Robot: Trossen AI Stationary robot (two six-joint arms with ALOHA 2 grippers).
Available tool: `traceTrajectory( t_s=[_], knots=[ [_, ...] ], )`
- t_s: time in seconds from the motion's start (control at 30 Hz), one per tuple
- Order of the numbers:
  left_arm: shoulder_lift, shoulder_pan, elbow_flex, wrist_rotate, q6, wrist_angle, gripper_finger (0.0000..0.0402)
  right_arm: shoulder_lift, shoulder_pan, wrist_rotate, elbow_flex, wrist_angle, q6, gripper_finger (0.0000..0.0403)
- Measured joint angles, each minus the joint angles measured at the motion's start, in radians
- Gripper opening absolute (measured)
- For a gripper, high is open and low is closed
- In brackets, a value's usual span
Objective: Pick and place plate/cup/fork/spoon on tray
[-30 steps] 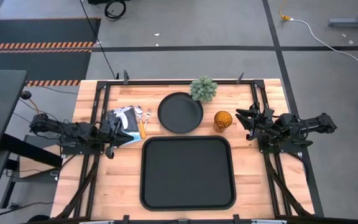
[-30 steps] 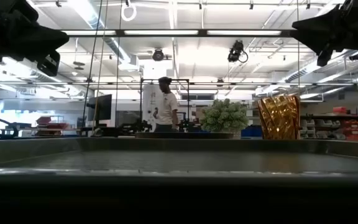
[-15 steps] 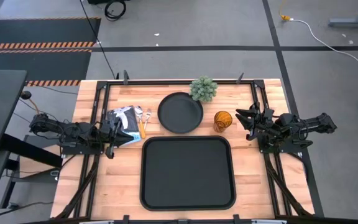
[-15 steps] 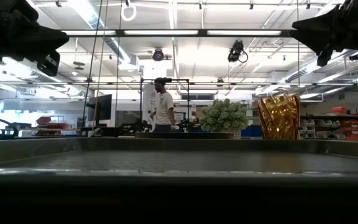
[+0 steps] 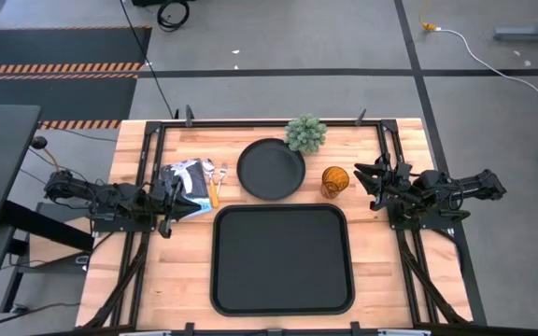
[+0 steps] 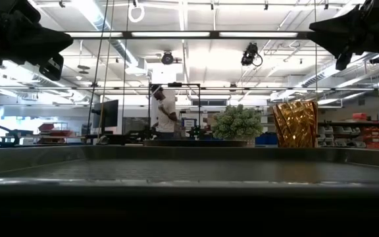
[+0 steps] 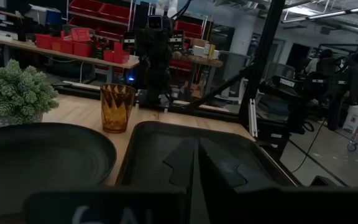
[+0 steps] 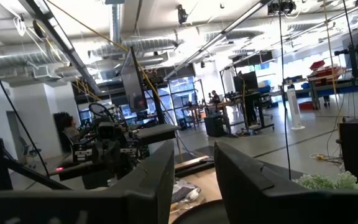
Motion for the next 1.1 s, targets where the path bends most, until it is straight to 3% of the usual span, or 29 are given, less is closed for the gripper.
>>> traceTrajectory(
  t_s=[0.6,1.1],
  knots=[
    [0.000,0.000,0.000,0.000,0.000,0.014,0.0032,0.000,0.000,0.000,0.000,0.000,0.000,0.0121],
    [0.000,0.000,0.000,-0.039,-0.027,0.331,0.0032,0.000,0.000,0.000,0.000,0.005,0.000,0.0121]
  ],
)
